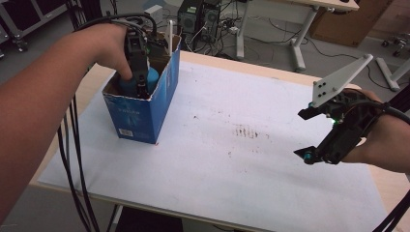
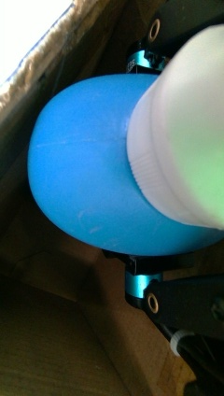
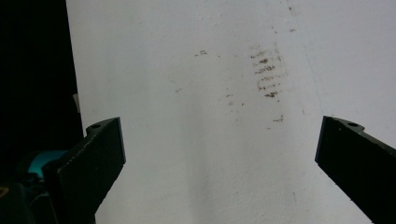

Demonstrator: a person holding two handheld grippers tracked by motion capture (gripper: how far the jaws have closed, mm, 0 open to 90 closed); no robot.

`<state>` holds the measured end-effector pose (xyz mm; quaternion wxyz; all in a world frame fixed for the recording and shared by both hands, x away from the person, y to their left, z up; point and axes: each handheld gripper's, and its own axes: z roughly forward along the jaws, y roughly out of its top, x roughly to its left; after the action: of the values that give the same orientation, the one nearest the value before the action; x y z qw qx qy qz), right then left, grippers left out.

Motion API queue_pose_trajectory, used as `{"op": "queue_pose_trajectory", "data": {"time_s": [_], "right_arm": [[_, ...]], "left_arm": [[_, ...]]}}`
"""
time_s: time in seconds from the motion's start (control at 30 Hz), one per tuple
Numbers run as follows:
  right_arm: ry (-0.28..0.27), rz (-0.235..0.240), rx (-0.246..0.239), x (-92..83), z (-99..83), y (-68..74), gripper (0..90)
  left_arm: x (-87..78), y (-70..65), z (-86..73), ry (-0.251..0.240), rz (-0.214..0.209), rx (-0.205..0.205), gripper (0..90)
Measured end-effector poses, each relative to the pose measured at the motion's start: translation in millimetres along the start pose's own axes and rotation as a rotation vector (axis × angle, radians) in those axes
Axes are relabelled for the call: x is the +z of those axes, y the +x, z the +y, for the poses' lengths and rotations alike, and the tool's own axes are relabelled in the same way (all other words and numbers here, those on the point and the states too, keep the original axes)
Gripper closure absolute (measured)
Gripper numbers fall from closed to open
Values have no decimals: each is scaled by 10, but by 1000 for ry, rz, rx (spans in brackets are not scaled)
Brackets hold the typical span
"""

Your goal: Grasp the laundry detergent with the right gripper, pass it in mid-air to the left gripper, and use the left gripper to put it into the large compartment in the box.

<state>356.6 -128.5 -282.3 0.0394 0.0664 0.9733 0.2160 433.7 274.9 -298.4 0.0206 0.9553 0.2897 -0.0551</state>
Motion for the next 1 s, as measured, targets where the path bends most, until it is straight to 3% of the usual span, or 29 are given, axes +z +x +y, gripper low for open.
{"op": "queue_pose_trajectory", "data": {"time_s": [0.13, 0.43, 0.73, 1.0], "right_arm": [[-5, 0, -1, 6, 7, 2, 6], [-13, -6, -2, -30, -22, 13, 6], [-31, -8, 4, -85, -61, -8, 6], [-37, -5, 3, -161, -51, -65, 6]], "left_arm": [[-21, 3, 1, -14, -3, -10, 274], [-192, -42, 1, -18, 4, -22, 259], [-524, -164, -17, -6, 28, -48, 208], [-774, -321, 32, -5, 64, -15, 173]]}}
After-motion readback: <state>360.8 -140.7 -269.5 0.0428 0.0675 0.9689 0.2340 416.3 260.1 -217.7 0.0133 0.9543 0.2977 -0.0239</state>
